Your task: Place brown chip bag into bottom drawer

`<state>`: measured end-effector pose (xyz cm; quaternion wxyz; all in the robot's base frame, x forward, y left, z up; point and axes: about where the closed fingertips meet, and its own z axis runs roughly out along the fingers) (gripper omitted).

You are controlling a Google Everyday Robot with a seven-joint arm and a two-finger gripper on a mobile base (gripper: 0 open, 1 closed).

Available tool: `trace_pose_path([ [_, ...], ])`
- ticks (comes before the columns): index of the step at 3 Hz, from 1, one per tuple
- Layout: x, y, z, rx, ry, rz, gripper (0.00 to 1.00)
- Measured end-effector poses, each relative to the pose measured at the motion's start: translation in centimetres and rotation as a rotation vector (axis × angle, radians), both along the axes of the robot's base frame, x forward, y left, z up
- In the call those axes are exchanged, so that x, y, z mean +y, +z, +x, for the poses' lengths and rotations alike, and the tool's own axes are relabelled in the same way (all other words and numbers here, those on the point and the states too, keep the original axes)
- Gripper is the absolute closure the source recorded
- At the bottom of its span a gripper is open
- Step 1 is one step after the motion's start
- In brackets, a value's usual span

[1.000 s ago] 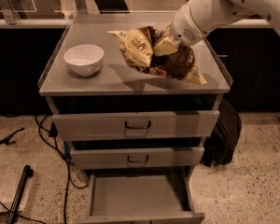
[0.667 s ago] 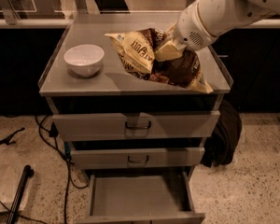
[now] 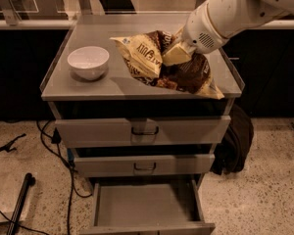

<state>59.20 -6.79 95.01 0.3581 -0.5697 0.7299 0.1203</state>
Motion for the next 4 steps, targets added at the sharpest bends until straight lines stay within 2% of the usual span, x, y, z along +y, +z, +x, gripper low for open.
trace_pose_path([
  [1,-0.6,-0.3,-2.7,0.083,-0.019,-0.005,1.0],
  [2,-1.0,-0.5,-6.9,0.177,-0.058,0.016,1.0],
  [3,-0.3,-3.0,-10.7,0.256,-0.067,0.061,1.0],
  [4,1.1,-7.7,-13.3,0.293,-0.043,0.083,1.0],
])
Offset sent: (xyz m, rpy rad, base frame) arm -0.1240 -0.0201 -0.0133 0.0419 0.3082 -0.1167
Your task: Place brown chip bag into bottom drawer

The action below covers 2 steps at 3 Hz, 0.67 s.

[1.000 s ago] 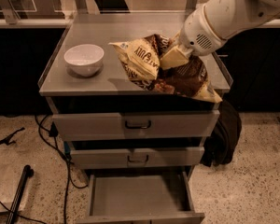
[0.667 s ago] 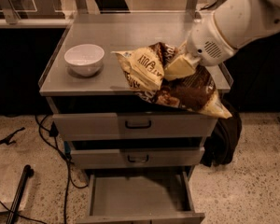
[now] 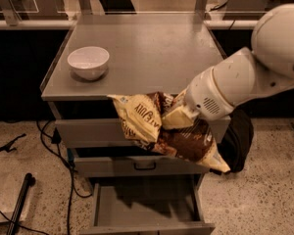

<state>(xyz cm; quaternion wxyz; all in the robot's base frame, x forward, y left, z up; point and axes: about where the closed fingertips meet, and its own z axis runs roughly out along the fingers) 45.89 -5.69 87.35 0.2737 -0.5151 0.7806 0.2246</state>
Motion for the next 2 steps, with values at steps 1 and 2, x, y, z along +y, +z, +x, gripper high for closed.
trace_pose_path([
  [1,1.6,-5.3,-1.8,0.01,0.045,0.012,1.0],
  [2,2.8,-11.2,-3.9,0.054,0.083,-0.004,1.0],
])
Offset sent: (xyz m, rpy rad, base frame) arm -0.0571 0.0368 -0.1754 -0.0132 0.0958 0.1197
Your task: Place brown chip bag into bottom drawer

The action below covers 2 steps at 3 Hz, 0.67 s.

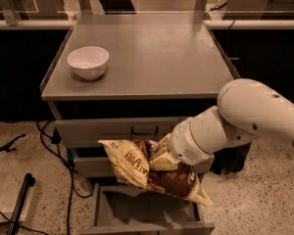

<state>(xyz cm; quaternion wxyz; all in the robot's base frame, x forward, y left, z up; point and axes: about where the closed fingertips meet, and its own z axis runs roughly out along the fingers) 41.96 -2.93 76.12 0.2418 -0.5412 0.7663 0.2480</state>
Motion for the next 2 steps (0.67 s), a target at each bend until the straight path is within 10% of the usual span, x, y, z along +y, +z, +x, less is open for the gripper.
trace_pose_path([
  [2,-0.1,-1.2,0.0,-0.007,0.012,-0.021,1.0],
])
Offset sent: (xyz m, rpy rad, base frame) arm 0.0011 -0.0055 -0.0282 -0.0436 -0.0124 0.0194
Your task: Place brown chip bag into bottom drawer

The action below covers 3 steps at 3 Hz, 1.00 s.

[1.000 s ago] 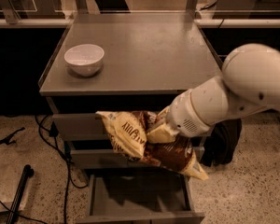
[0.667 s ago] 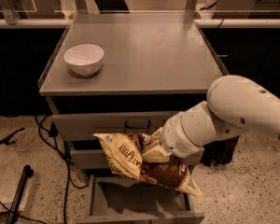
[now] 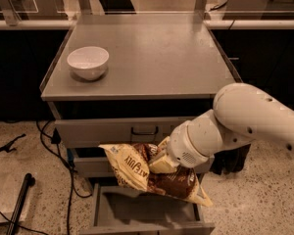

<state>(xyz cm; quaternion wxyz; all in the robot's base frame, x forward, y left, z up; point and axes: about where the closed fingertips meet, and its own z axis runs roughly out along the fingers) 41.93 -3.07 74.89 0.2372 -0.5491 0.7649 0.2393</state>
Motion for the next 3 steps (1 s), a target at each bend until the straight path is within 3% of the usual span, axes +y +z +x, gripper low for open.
trace_pose_path([
  [2,-2.8,-8.9,0.8,-0.008,-0.063,-0.011,1.0],
  [3,-3.8,-14.1,1.3,-0.015,-0.088,0.015,1.0],
])
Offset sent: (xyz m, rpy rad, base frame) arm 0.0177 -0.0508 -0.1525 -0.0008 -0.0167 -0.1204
